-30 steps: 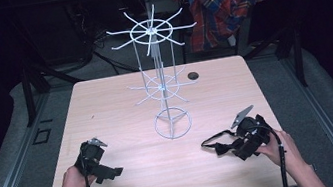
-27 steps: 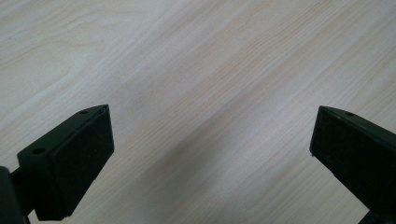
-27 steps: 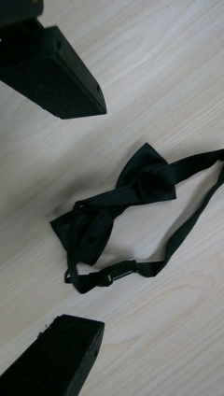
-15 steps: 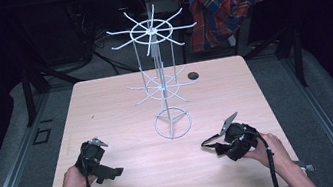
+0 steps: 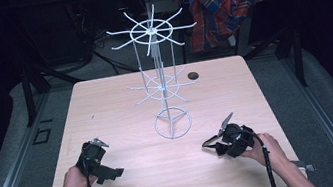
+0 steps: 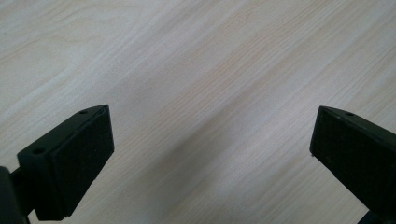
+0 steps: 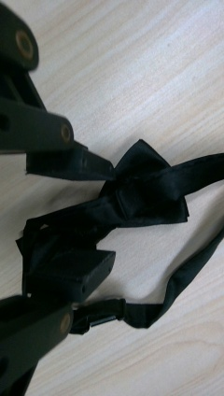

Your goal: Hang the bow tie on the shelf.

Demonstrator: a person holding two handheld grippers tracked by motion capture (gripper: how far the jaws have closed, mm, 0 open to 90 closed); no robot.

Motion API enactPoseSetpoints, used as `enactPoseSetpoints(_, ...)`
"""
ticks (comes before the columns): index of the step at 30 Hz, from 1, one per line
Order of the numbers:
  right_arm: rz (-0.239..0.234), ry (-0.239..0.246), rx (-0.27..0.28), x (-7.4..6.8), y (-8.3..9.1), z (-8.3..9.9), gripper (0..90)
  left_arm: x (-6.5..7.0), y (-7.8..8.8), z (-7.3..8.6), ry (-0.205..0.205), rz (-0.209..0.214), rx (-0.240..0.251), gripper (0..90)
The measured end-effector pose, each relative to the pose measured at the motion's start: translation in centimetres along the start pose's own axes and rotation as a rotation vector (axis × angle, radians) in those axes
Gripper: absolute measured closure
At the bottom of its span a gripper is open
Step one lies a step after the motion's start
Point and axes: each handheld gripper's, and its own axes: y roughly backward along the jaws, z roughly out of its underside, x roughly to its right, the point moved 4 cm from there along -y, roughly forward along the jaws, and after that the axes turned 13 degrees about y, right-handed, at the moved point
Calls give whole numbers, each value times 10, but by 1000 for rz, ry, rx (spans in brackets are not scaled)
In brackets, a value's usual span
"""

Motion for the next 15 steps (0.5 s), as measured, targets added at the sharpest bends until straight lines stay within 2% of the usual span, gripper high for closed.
enactPoseSetpoints(2,3,1,-3,1,0,0,585,1,0,0,1,0,0,0)
enactPoseSetpoints(4,17,-8,-6,1,0,1,651,1,0,0,0,-4,-2,0)
enactPoseSetpoints(13,59,-9,-27,0,-1,0,769,2,0,2,5,-17,1,0)
enactPoseSetpoints(14,56,-32,-21,1,-1,-1,784,2,0,2,3,-13,-1,0)
enactPoseSetpoints(15,56,-32,-21,1,-1,-1,784,2,0,2,3,-13,-1,0)
